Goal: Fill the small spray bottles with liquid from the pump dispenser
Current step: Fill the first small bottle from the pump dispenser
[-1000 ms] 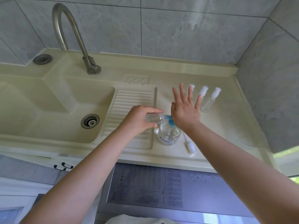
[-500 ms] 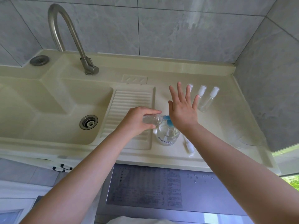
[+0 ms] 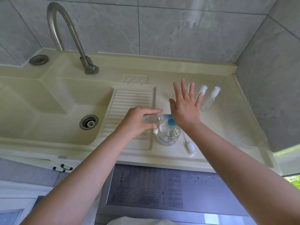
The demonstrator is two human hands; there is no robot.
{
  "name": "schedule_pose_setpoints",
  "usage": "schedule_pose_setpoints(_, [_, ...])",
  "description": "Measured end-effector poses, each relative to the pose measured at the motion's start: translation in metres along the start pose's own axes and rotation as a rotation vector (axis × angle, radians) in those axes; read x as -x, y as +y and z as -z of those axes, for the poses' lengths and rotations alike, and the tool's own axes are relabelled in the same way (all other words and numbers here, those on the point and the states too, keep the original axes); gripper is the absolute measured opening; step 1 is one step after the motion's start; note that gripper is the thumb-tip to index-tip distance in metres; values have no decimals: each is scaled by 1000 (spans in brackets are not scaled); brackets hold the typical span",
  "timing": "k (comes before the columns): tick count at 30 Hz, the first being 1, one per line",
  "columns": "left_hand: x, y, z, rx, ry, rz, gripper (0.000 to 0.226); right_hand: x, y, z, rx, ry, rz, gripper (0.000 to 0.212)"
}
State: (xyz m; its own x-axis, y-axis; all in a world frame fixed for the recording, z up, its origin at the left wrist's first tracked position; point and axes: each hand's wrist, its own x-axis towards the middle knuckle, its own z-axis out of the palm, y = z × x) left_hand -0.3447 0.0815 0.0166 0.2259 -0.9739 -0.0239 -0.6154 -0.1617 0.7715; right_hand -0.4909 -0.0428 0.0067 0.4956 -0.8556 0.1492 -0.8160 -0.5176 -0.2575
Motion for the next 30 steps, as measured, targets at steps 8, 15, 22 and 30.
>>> schedule_pose_setpoints(8, [2,1,-2,2,28,-7,60,4,-1,-7,6,-56,-18,58])
schedule_pose_setpoints(15, [1,1,0,7,21,-8,60,-3,0,1,53,-48,0,60])
schedule_pose_setpoints(22, [0,3,1,-1,12,-8,61,-5,3,1,75,-46,6,63])
schedule_pose_setpoints(30, [-1,3,1,-19,6,6,65,0,1,-7,66,-91,-4,58])
